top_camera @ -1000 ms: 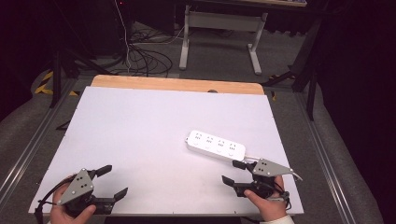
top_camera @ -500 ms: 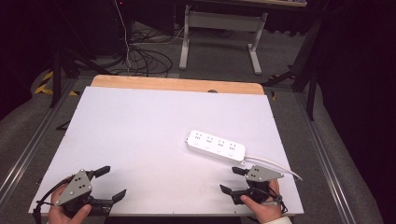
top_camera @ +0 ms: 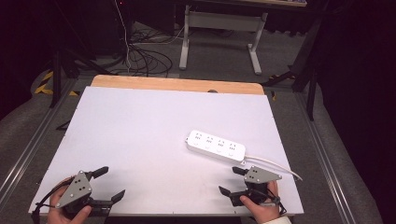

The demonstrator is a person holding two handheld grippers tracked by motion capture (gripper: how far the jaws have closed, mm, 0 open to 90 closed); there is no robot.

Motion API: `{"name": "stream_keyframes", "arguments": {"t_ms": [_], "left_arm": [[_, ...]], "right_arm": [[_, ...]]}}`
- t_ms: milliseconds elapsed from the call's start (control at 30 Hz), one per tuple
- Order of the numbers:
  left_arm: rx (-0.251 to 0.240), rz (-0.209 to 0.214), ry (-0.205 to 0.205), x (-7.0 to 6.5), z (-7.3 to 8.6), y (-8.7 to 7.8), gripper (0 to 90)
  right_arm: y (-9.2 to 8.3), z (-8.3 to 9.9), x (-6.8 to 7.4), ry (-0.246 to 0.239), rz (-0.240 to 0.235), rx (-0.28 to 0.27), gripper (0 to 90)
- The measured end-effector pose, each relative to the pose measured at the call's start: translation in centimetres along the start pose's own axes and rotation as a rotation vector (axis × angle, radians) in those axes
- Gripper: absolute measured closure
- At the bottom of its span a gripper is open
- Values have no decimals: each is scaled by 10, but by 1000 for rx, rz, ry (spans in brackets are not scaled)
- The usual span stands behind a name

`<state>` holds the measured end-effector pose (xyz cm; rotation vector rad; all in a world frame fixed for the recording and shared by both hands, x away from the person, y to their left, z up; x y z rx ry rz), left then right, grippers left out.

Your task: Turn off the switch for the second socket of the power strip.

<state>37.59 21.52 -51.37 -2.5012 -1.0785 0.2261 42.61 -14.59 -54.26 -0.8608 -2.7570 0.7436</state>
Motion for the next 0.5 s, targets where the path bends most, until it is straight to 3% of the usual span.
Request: {"name": "stream_keyframes", "arguments": {"t_ms": [200, 333, 500], "left_arm": [[-3, -3, -20, 3, 1, 0, 90], [-11, 13, 2, 4, 2, 0, 93], [-15, 14, -28, 6, 2, 0, 92]], "right_arm": [[1, 0, -1, -10, 15, 7, 144], [2, 4, -2, 1, 7, 27, 142], [0, 4, -3, -2, 7, 24, 143]]}}
Point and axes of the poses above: each handheld gripper's, and its own axes: y roughly forward along the jaws, z roughly out of its underside, x roughly to its left, the point moved 10 cm from there along y, roughly forward along the jaws, and after that the axes turned 2 degrees about -y, right-handed, at the moved point
